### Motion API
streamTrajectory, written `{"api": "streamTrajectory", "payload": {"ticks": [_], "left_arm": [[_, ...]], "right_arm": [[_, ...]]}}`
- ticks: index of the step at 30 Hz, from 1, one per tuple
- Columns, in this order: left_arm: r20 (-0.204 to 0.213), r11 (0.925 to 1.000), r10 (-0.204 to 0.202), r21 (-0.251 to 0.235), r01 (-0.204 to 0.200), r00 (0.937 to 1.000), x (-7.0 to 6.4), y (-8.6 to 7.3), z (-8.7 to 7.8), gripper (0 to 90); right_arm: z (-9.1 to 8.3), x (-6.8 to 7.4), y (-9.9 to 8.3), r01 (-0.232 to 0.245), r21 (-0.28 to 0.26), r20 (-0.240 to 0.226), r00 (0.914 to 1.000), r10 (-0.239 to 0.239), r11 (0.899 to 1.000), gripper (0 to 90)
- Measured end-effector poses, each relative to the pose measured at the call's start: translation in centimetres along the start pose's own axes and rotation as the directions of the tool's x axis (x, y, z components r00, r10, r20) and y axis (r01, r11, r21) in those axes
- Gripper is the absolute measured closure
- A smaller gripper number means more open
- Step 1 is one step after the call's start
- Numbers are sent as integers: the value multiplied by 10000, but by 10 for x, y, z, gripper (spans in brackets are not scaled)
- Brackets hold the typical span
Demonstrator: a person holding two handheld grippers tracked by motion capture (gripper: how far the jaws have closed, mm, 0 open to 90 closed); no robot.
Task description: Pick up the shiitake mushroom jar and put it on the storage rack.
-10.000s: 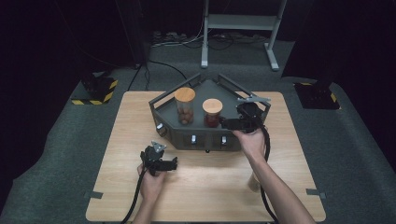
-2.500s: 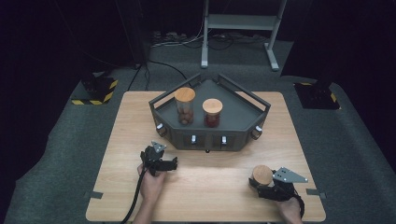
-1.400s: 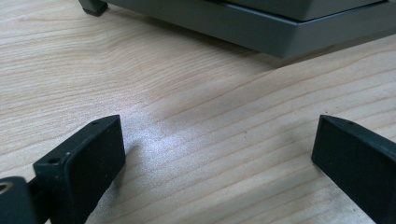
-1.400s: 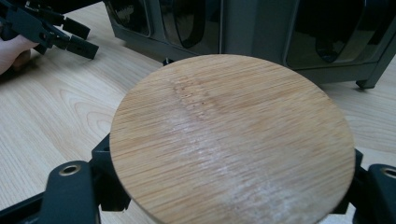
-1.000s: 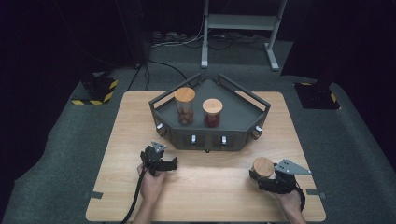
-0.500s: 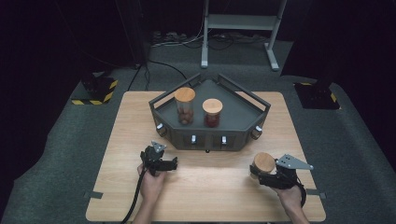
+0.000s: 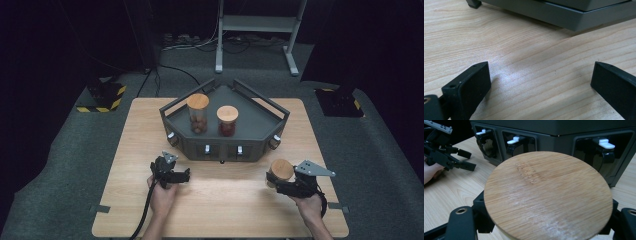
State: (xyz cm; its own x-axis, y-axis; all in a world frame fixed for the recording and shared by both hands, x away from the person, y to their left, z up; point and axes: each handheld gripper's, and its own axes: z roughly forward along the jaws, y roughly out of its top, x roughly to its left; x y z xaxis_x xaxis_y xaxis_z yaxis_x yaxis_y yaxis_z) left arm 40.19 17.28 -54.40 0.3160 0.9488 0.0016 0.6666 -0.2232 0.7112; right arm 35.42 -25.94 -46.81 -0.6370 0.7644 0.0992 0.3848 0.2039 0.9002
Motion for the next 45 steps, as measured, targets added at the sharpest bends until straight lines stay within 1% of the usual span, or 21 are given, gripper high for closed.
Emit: {"api": "streamTrajectory", "payload": {"ticks": [17,24,34,45], "left_arm": [[1,10000,-2,-1,2,10000,0,0,0,26],[2,10000,0,2,0,10000,0,0,0,26],[3,10000,2,2,-2,10000,0,0,0,25],[2,10000,2,2,-2,10000,0,0,0,26]], "right_arm": [[0,-3,18,-197,-184,-148,9997,194,9996,247],[0,-4,25,-179,-243,-135,9998,176,9995,248],[1,-3,28,-133,-205,-143,9998,130,9997,248],[-2,-6,39,-180,-296,-92,9998,177,9994,249]]}}
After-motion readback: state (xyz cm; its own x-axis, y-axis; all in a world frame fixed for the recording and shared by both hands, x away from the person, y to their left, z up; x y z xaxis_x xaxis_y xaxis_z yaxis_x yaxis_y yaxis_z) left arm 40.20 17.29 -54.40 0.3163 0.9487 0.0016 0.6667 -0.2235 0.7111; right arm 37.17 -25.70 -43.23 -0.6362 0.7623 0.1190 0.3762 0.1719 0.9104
